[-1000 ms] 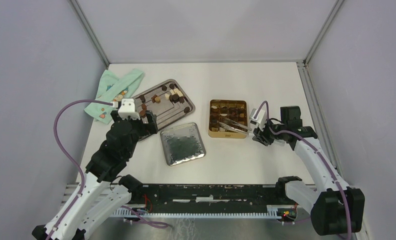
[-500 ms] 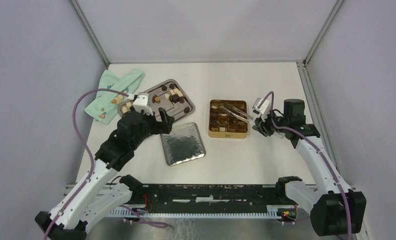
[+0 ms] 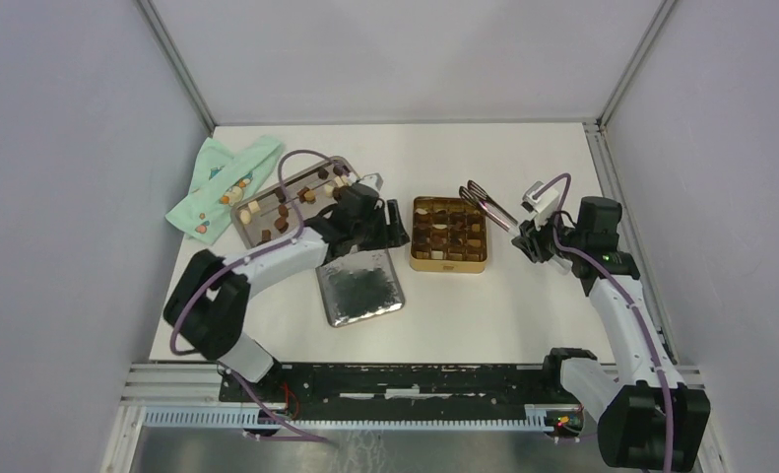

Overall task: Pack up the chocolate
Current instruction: Place the fake chocolate in the packing box, then pick up the packing box from the center of the board.

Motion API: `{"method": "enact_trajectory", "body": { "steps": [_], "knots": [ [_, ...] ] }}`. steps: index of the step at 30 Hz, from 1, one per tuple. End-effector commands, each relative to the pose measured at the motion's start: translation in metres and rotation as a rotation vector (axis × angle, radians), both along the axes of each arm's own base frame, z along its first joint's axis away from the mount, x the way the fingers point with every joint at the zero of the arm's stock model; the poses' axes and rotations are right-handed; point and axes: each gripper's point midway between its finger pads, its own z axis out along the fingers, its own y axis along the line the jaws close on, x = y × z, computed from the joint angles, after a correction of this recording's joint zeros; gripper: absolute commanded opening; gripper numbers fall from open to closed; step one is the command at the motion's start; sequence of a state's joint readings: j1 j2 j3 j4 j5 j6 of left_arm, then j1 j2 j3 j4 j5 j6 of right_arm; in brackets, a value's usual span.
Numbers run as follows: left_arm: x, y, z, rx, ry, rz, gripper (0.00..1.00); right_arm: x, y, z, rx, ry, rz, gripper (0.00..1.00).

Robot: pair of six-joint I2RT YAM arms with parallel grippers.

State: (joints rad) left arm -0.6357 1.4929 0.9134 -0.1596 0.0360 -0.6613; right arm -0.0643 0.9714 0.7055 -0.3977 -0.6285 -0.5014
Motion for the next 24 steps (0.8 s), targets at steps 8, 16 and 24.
{"method": "enact_trajectory", "body": {
  "steps": [8,16,24],
  "knots": [
    [0.082,-0.056,-0.011,0.094,-0.059,0.031,0.57,0.005,0.002,0.015,0.025,-0.062,-0.006,0.39],
    [0.099,-0.061,-0.027,0.197,-0.044,0.027,0.35,0.005,0.001,0.017,0.021,-0.071,-0.012,0.39],
    [0.098,-0.068,-0.041,0.230,-0.022,0.000,0.19,0.006,-0.001,0.018,0.014,-0.075,-0.022,0.39]
  ]
}}
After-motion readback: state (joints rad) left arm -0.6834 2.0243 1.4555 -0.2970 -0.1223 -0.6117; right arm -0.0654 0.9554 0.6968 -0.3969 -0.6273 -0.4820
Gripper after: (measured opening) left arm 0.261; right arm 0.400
